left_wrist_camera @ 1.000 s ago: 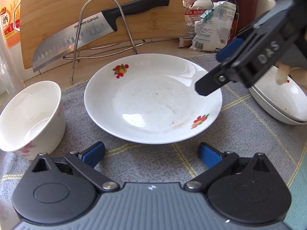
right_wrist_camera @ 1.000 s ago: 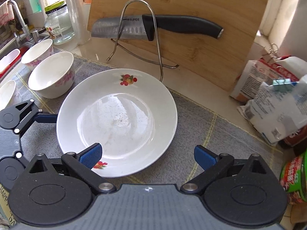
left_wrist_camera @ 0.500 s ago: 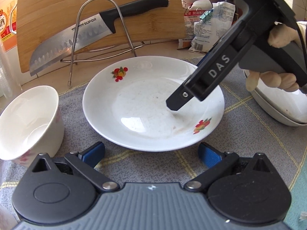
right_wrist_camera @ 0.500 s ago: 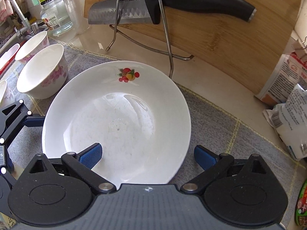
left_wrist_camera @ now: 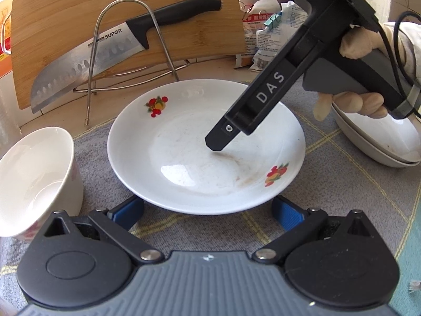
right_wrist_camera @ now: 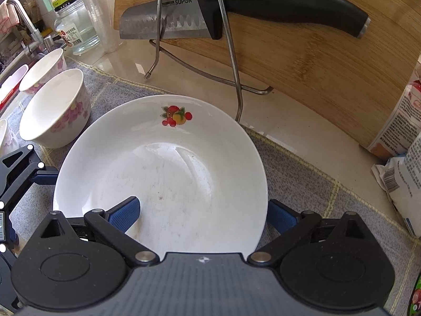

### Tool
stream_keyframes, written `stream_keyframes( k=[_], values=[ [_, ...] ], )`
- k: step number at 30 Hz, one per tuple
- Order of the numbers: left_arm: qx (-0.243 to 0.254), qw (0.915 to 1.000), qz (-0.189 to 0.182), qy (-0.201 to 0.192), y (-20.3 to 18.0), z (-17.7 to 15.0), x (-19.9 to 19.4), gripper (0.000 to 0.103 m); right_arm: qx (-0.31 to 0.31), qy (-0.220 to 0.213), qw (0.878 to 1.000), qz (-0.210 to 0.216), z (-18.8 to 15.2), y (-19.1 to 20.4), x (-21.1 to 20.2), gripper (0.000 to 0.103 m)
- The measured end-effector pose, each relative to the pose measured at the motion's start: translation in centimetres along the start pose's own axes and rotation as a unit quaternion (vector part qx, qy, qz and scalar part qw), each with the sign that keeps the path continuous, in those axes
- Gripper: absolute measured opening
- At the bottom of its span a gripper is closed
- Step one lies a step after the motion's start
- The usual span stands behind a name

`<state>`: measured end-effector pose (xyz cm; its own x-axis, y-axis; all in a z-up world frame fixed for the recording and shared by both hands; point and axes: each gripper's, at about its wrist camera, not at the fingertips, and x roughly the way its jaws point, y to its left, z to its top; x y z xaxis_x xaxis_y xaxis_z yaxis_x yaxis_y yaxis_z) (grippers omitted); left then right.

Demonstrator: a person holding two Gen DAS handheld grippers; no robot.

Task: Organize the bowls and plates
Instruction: 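Lift the white fruit-print plate off the towel with the right gripper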

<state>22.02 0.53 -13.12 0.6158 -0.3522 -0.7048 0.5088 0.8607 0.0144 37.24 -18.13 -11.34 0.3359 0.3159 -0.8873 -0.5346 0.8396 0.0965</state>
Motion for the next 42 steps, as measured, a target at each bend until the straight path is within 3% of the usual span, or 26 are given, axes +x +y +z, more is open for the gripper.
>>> stream_keyframes(
  k=[12,29,42],
  values=[
    [0.011,0.9997,-0.008,0.020,0.0,0.4,-0.4,0.103,-0.033,0.002,0.999,0.023,1.6,0.2,0.7,0.103],
    [0.027,0.9994,0.006,0.019,-1.0,0.5,-1.3,0.102,-0.009,0.004,0.996,0.087,2.8,-2.3,0.4,0.082],
    [0.027,0.9994,0.019,0.006,-1.6,0.6,-1.8,0.101,-0.002,0.010,0.994,0.106,3.3,-2.7,0.5,0.082]
  ],
)
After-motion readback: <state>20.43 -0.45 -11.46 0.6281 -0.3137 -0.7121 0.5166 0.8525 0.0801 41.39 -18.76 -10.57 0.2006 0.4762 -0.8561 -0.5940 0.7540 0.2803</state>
